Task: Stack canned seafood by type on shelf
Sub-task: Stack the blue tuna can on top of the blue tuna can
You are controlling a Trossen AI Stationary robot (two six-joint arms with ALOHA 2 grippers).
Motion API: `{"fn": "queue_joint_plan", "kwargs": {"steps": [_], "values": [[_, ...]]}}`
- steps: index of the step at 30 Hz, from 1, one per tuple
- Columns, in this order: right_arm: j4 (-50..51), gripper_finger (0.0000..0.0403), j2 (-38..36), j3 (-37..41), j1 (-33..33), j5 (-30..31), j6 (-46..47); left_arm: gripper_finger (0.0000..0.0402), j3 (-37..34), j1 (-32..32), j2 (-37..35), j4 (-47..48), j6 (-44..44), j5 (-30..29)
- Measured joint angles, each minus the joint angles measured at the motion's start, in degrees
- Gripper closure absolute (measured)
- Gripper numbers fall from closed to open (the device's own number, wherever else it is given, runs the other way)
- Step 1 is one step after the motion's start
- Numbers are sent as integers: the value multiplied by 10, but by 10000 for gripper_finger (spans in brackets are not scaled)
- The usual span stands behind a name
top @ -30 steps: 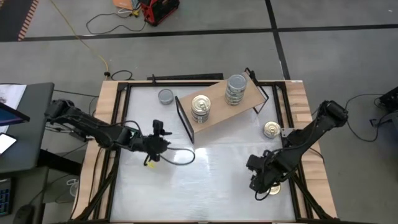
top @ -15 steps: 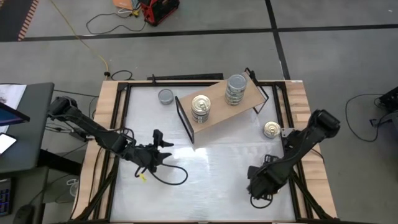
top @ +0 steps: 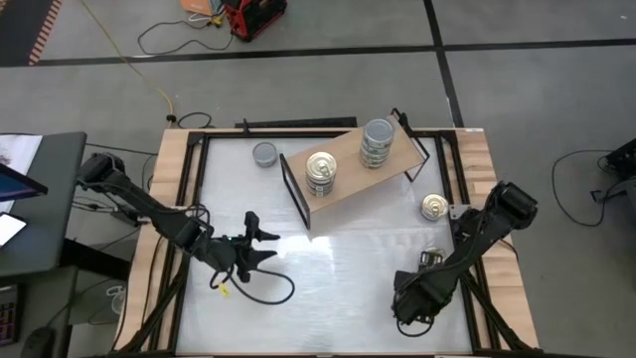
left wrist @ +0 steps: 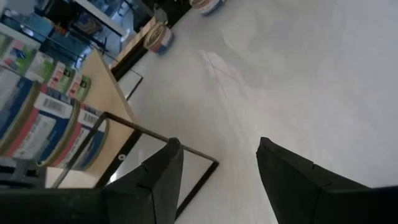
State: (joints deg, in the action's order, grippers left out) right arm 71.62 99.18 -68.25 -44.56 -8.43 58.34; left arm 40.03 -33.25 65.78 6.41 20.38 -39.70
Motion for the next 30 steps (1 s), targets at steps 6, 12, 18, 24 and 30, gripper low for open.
{"fn": "queue_joint_plan", "kwargs": {"steps": [6, 12, 18, 24, 30], "values": [[-2, 210, 0, 0, -23, -26, 30, 208, 7, -21, 0, 1, 15, -24], [-36, 243, 19, 1, -16, -25, 3, 208, 7, -24, 0, 2, 14, -29], [-49, 269, 42, 0, 21, -24, -39, 208, 7, -24, 0, 2, 10, -30], [-94, 288, 35, -5, 69, 48, -99, 207, 7, -25, 0, 2, 8, -30], [-79, 294, 38, -67, 107, 198, -147, 207, 7, -25, 0, 2, 8, -30]]}}
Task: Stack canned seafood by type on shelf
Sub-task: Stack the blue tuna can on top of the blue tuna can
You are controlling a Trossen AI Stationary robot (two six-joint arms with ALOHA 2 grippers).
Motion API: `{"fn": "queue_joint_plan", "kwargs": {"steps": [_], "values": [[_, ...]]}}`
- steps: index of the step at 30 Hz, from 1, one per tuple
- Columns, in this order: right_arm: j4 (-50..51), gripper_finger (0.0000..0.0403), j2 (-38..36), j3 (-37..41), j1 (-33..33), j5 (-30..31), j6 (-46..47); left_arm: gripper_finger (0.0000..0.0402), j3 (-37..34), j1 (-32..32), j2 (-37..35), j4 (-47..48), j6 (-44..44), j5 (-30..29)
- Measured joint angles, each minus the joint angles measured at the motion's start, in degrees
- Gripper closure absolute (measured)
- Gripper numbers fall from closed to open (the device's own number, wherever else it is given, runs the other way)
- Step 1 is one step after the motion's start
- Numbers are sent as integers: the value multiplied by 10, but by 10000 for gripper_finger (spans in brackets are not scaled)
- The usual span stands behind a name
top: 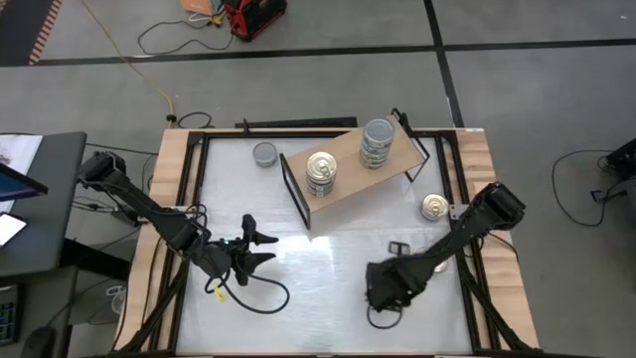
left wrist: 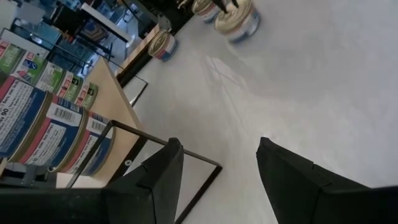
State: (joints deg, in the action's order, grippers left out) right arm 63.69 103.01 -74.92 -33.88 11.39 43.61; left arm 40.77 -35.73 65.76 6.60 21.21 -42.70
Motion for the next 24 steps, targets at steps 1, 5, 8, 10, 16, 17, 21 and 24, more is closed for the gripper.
{"fn": "queue_joint_plan", "kwargs": {"steps": [1, 5, 8, 10, 16, 17, 21, 24], "values": [[2, 294, -2, -14, 2, 17, -10, 207, 0, 0, 0, 0, 0, 0], [29, 295, -13, -59, -4, 40, -25, 207, 0, 0, 0, 3, -9, 0], [38, 295, -22, -62, -14, 49, -19, 207, 0, 0, 0, 5, -12, 0], [32, 294, -22, -55, -25, 68, 4, 207, 0, 0, 0, 5, -23, 1], [-12, 245, -22, -12, -67, 53, 48, 207, 0, 0, 0, 20, -37, 13], [-18, 231, -22, -8, -74, 53, 54, 207, 0, 0, 0, 21, -36, 14], [-31, 172, -21, 5, -86, 55, 48, 207, 0, 0, 0, 21, -30, 13], [-19, 153, -6, 12, -87, 75, 21, 207, 0, 0, 0, 20, -33, 13]]}}
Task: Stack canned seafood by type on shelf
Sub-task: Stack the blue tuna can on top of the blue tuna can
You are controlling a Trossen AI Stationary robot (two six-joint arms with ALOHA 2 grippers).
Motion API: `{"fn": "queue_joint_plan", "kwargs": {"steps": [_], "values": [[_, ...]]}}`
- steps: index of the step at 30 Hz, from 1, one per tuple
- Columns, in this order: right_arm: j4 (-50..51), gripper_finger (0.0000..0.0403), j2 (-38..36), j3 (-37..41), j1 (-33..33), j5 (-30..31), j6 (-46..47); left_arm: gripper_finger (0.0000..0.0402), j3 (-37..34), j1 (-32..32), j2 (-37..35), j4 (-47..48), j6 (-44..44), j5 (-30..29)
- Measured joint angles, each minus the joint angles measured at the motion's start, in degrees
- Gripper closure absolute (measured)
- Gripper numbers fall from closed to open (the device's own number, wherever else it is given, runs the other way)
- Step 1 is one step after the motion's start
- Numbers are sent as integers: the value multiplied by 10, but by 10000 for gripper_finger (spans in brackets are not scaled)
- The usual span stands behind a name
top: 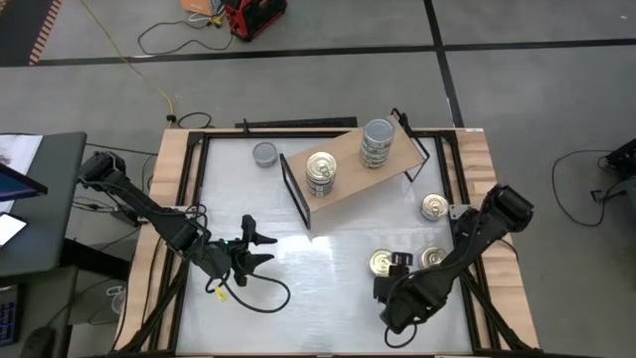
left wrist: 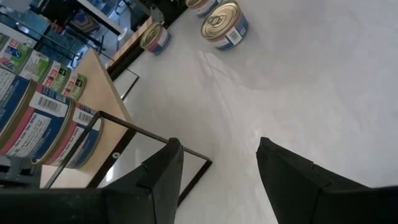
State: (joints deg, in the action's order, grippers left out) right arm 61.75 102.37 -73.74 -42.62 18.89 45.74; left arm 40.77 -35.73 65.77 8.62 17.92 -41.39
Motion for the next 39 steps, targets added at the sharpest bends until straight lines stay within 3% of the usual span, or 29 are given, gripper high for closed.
{"fn": "queue_joint_plan", "kwargs": {"steps": [7, 22, 26, 32, 39], "values": [[8, 193, 52, 0, -11, 58, -36, 207, 0, 0, 0, 2, 1, 0], [-3, 381, 92, -6, -43, 99, -21, 207, 0, 0, 0, 10, -1, -6], [-7, 387, 92, -6, -42, 98, -21, 207, 0, 0, 0, 10, -2, -6], [-26, 358, 92, -6, -41, 99, -21, 207, 0, 0, 0, 10, -2, -6], [-53, 363, 93, -5, -43, 113, -22, 207, 0, 0, 0, 10, -3, -6]]}}
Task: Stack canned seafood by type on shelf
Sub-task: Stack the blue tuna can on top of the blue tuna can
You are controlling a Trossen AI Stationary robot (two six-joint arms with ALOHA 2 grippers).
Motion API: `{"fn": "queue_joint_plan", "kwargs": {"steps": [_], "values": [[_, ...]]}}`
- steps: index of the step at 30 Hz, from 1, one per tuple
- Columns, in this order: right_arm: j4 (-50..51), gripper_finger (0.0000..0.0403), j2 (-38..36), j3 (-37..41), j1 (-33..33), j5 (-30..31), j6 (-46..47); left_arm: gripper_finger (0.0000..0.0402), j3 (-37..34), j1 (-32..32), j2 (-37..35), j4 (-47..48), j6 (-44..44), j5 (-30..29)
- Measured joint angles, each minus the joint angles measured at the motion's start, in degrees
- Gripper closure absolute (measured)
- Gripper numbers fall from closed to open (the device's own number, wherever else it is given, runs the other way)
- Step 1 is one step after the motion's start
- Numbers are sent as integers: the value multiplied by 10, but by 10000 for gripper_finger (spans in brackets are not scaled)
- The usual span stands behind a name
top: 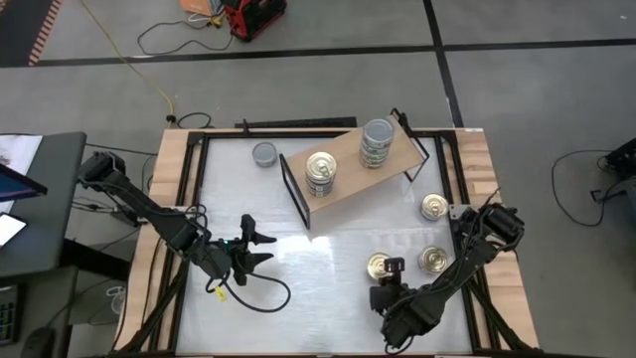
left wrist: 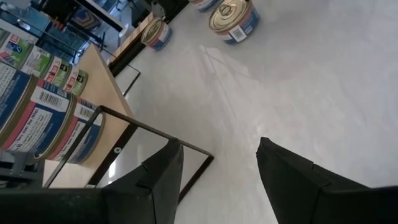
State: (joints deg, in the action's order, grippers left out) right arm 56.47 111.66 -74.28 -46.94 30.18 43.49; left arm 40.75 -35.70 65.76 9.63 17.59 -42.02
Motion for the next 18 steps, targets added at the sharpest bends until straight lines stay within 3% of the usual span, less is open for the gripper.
{"fn": "queue_joint_plan", "kwargs": {"steps": [4, 9, 18], "values": [[-9, 366, -6, 2, -8, 44, 35, 207, 0, 0, 0, 0, -2, 0], [-6, 359, -69, -8, -3, 43, 75, 207, 0, 0, 0, 0, -9, 0], [-3, 271, -176, 35, 58, 9, 122, 207, 0, 0, 0, -2, -38, 19]]}}
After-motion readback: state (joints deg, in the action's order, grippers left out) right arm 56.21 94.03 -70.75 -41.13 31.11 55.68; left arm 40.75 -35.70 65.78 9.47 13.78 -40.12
